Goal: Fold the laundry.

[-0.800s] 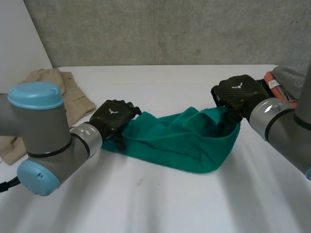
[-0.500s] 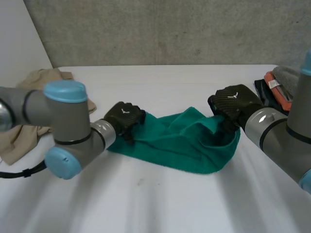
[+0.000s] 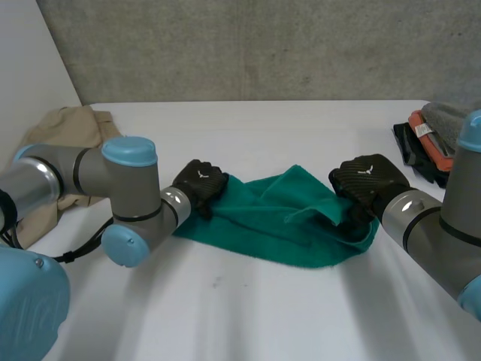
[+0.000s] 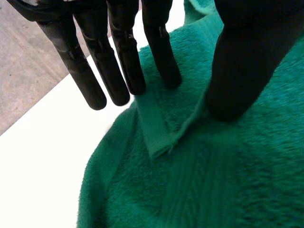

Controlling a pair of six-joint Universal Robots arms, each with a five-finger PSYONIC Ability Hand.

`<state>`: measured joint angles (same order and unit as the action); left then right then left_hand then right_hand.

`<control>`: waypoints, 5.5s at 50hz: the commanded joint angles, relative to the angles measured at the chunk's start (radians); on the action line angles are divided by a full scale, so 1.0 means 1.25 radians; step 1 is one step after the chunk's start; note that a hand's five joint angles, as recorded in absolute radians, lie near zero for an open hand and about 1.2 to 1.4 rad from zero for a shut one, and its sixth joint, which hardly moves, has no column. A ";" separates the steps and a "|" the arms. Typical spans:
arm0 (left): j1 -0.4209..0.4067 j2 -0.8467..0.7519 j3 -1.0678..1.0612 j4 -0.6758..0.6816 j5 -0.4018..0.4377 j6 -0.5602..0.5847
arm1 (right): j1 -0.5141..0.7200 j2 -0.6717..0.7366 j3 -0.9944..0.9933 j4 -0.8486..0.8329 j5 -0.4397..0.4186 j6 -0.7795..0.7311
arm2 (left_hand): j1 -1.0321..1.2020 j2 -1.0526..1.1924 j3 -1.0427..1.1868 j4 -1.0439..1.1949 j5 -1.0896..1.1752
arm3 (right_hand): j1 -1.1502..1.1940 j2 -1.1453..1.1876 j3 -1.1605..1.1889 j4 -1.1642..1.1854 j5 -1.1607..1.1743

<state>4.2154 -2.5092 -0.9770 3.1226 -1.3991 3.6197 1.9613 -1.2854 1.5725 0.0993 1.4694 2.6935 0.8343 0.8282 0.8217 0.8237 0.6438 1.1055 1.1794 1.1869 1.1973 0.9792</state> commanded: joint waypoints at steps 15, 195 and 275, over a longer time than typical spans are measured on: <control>0.031 0.050 0.089 0.162 -0.125 0.048 | -0.014 0.053 -0.111 -0.094 0.009 0.010 | 0.450 0.454 0.460 0.458 0.462 | 0.233 0.173 0.168 0.159 0.194; 0.264 0.487 -0.609 0.396 -0.016 -0.115 | -0.121 0.182 -0.212 -0.001 -0.103 -0.338 | 0.450 0.454 0.460 0.458 0.462 | -0.691 -0.750 -0.756 -0.764 -0.729; 0.287 0.596 -0.630 0.223 -0.015 -0.171 | -0.177 0.315 -0.182 0.000 -0.310 -0.542 | 0.450 0.454 0.460 0.458 0.462 | 0.229 0.170 0.164 0.156 0.191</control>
<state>4.5668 -1.7654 -1.7643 3.4063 -1.4178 3.4084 1.7455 -0.9213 1.3802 0.1159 1.0582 2.0020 1.1428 1.1985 1.1928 1.2029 1.0017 0.6166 0.6164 0.6170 0.6163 0.4282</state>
